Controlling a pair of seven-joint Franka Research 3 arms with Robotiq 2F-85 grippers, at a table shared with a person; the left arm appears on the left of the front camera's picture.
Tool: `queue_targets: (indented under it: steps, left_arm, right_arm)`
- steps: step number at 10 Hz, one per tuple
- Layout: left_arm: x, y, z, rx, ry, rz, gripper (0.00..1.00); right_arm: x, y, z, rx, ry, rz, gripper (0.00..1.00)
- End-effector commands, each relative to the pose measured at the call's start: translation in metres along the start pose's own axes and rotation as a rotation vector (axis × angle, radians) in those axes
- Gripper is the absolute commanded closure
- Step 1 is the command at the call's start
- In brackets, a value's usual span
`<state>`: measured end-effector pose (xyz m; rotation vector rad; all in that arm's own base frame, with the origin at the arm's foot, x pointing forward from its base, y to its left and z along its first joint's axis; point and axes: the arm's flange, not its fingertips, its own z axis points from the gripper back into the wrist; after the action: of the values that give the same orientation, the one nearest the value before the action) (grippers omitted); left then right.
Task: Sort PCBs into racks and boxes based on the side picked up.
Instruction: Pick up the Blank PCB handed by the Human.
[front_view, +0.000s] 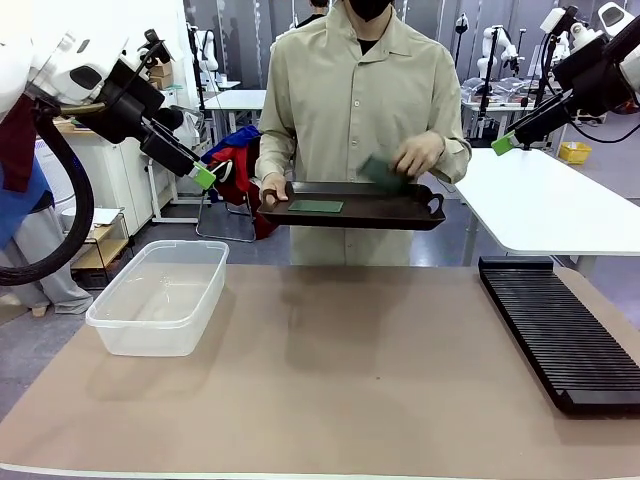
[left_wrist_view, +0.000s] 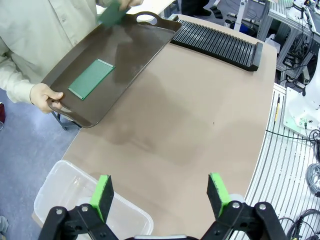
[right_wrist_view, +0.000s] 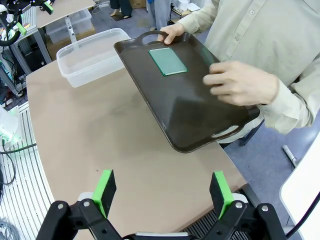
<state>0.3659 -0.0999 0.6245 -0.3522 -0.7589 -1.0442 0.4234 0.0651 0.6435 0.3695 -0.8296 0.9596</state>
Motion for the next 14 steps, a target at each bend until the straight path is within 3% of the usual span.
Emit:
queue_targets:
  steps: [1,14]
  left_arm:
    - [-0.0005,-0.0010,0.0012,-0.007,0.002,0.001,0.00]
    - [-0.0005,-0.0010,0.0012,-0.007,0.002,0.001,0.00]
  right_arm:
    - [0.0009,0.0012,0.0000,0.002,-0.001,0.002,0.00]
    - [0.0009,0.0012,0.0000,0.002,-0.001,0.002,0.00]
